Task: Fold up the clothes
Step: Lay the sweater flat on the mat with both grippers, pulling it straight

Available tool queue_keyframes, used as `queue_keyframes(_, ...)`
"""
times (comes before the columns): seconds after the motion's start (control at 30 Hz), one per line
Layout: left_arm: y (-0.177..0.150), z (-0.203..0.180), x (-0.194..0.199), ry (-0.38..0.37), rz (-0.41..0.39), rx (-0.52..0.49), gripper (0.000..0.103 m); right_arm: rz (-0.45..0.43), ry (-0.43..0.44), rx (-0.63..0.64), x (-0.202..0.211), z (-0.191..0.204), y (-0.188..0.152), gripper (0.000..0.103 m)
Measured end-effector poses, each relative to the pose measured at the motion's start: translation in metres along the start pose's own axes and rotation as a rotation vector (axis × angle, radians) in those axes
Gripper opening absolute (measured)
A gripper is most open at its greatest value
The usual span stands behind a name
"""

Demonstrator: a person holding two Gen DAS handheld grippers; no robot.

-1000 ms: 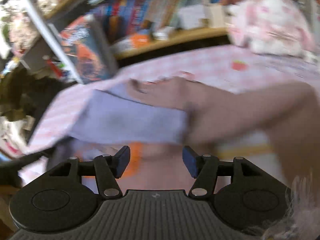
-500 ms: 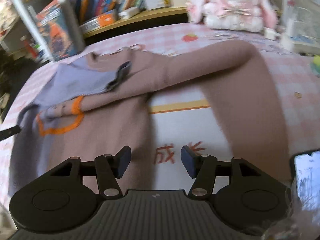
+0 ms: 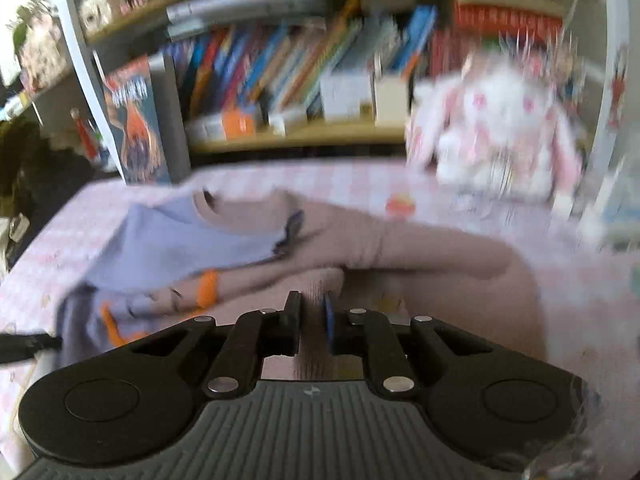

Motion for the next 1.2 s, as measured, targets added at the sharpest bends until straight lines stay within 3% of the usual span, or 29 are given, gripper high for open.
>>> queue_keyframes(0.03,0.0,-0.002,-0.001,-0.01,0.001,0.004,0.005,0.004,0.01,0.006,0.005,0.001,0.001,0.011)
queue_keyframes(0.1,0.003,-0.001,0.0,0.0,-0.004,-0.003,0.004,0.101,0.108,-0.03,0.008,0.013,-0.021,0.011)
queue_keyframes(0.17,0.007,0.003,0.001,0.028,-0.018,-0.024,0.004,0.256,0.286,-0.058,0.011,0.041,-0.058,0.011)
queue_keyframes(0.23,0.018,0.015,0.007,0.071,-0.049,-0.009,0.003,0.338,0.39,-0.012,0.02,0.069,-0.087,0.011)
queue_keyframes(0.4,0.021,0.02,0.006,0.111,-0.014,-0.111,0.004,0.402,0.467,0.016,0.021,0.088,-0.105,0.011)
queue_keyframes(0.5,0.019,0.018,0.009,0.139,0.001,-0.169,0.013,0.385,0.41,-0.015,0.014,0.075,-0.103,0.011)
queue_keyframes(0.6,0.026,0.014,0.021,0.179,-0.042,-0.18,0.013,0.297,0.238,-0.04,0.014,0.049,-0.094,0.011)
queue_keyframes(0.7,0.04,-0.013,0.032,0.119,-0.105,-0.226,0.013,0.193,0.054,-0.088,0.012,0.012,-0.078,0.011)
queue_keyframes(0.77,0.045,-0.033,0.032,0.084,-0.119,-0.267,0.013,0.186,0.019,-0.099,0.007,0.008,-0.077,0.011)
queue_keyframes(0.9,0.048,-0.072,0.026,-0.003,-0.128,-0.307,0.013,0.247,0.232,-0.013,0.008,0.057,-0.092,0.011)
queue_keyframes(1.0,0.04,-0.116,0.018,-0.097,-0.118,-0.366,0.013,0.267,0.305,0.035,0.014,0.078,-0.1,0.011)
queue_keyframes(1.2,0.005,-0.218,-0.006,-0.259,-0.096,-0.553,0.016,0.269,0.273,0.059,0.013,0.075,-0.102,0.011)
Point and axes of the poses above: each gripper's, at about its wrist camera, not at the fingertips, and x roughly against the way its jaws point, z to its left, y to its top, the point moved 9 cm from there along -x, roughly the way its jaws point, and after that the axes turned 10 degrees about x, right-handed, at the moved point
